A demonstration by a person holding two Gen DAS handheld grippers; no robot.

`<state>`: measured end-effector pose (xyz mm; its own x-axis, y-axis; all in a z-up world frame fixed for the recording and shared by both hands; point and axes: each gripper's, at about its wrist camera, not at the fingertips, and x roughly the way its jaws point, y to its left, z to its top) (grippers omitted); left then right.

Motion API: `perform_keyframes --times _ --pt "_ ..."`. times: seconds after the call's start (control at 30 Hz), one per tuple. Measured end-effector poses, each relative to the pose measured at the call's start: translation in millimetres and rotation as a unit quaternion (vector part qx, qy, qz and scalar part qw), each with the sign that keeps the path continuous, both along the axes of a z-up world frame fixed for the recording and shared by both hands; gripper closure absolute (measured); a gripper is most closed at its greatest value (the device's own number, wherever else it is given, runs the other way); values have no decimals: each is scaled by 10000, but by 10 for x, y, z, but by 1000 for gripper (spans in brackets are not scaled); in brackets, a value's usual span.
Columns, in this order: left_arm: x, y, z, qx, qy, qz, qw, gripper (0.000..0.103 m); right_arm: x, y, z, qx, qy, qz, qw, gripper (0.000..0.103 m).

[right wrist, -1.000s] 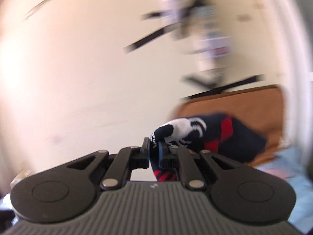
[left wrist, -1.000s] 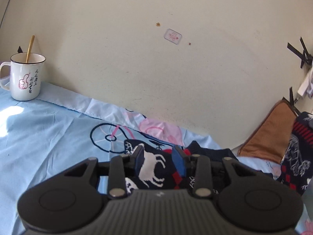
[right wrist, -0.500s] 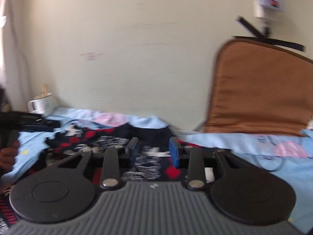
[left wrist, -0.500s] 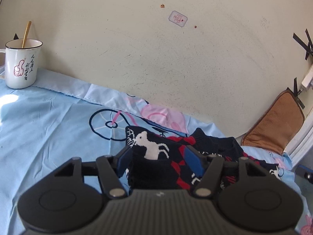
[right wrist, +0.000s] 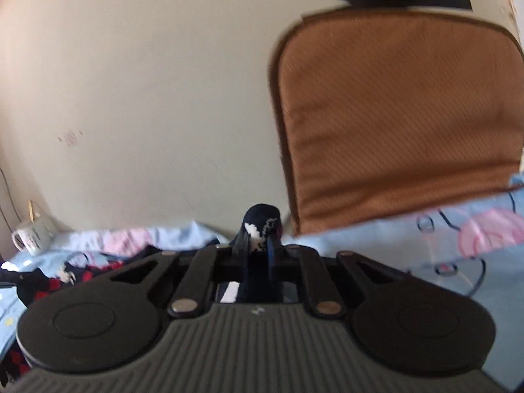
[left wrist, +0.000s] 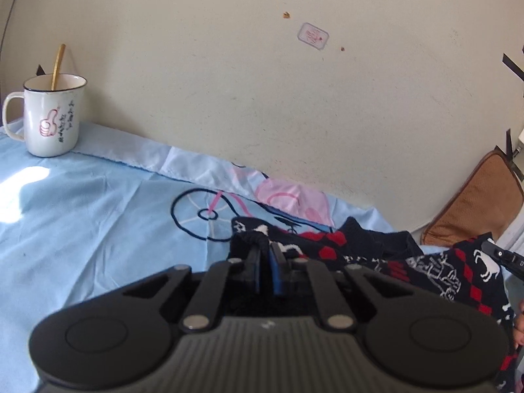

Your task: Fold small clothes

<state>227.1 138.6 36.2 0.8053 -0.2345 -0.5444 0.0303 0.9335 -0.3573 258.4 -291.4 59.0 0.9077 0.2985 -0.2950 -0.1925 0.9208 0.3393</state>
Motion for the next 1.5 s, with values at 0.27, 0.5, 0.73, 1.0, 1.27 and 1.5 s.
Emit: perform_keyframes --times 0.27,0.5,0.73,1.0,1.27,1.5 --pt "128 -96 -176 379 445 4 9983 93 -49 -133 -176 -81 725 -131 9973 63" --pt "95 -130 -161 413 400 -14 9983 92 -593 -160 -187 504 1157 341 9914 25" --pt "67 -274 -154 464 364 -488 9971 92 -571 -214 -342 -174 1665 -497 9846 92" --pt "5 -44 -8 210 199 -134 9995 61 -775 -249 -121 -147 1191 -1034 9874 61" --pt "118 146 -99 -378 644 -54 9972 62 -596 588 331 -137 918 620 9937 68" --pt "189 20 -225 -124 865 -242 9959 80 0 1513 -50 127 1969 1528 9683 80"
